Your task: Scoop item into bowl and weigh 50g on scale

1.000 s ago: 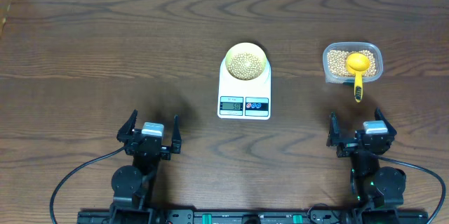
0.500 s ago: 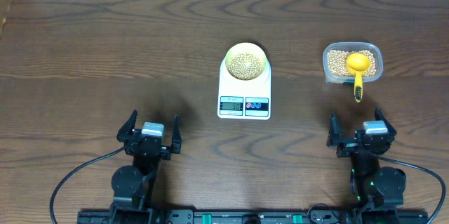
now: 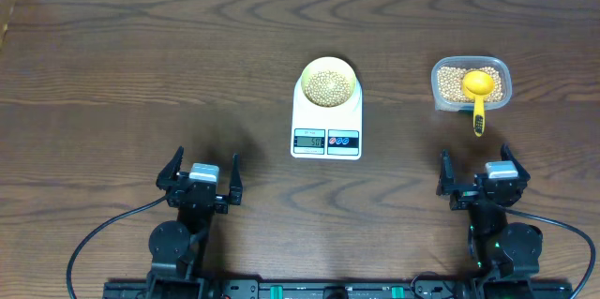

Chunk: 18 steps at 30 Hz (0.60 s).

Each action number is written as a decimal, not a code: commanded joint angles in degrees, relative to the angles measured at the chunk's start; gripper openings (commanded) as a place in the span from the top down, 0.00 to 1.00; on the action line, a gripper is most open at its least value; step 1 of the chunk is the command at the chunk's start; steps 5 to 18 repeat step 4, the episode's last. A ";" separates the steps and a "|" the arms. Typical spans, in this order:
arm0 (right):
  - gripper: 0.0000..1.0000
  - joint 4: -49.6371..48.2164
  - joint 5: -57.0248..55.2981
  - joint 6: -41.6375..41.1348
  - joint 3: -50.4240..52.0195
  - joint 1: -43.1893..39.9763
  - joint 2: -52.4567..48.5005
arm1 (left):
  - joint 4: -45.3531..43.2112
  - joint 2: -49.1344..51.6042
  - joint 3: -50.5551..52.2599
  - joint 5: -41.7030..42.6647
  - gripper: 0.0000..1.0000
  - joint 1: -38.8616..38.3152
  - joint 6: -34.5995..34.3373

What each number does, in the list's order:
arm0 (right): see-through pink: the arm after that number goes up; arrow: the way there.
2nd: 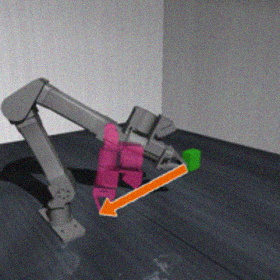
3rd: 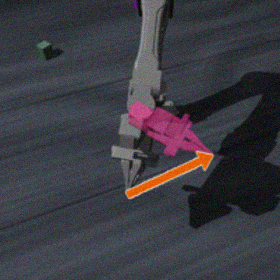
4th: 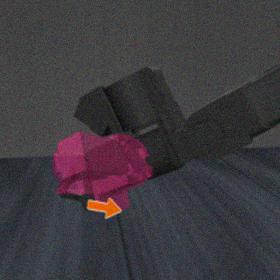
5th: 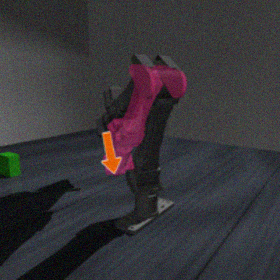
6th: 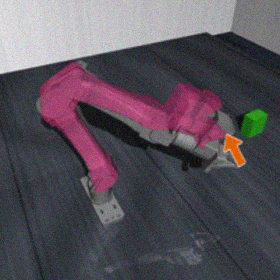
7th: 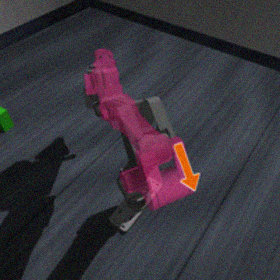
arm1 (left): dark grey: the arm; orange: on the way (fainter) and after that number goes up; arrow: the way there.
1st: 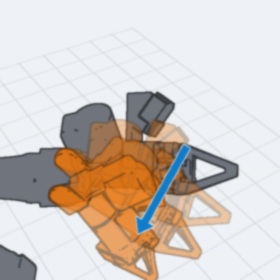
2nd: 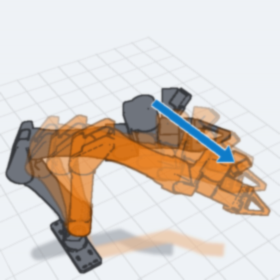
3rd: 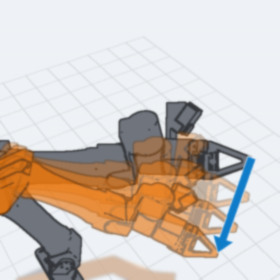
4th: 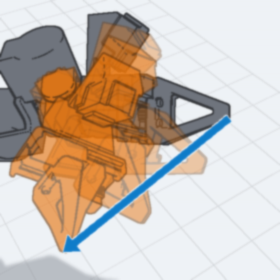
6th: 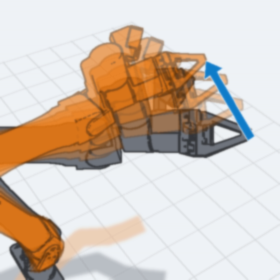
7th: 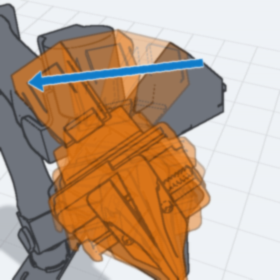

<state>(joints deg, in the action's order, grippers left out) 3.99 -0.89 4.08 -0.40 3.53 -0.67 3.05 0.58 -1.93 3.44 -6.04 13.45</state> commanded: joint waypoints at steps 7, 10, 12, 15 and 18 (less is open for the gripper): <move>0.01 0.15 0.17 0.72 0.09 0.22 0.37 | 0.72 -0.31 1.70 -0.50 0.02 0.20 -0.70; 0.01 0.15 0.17 0.72 0.09 0.22 0.37 | 0.72 -0.31 1.70 -0.50 0.02 0.20 -0.70; 0.01 0.15 0.17 0.72 0.09 0.22 0.37 | 0.72 -0.31 1.70 -0.50 0.02 0.20 -0.70; 0.01 0.15 0.17 0.72 0.09 0.22 0.37 | 0.72 -0.31 1.70 -0.50 0.02 0.20 -0.70; 0.01 0.15 0.17 0.72 0.09 0.22 0.37 | 0.72 -0.31 1.70 -0.50 0.02 0.20 -0.70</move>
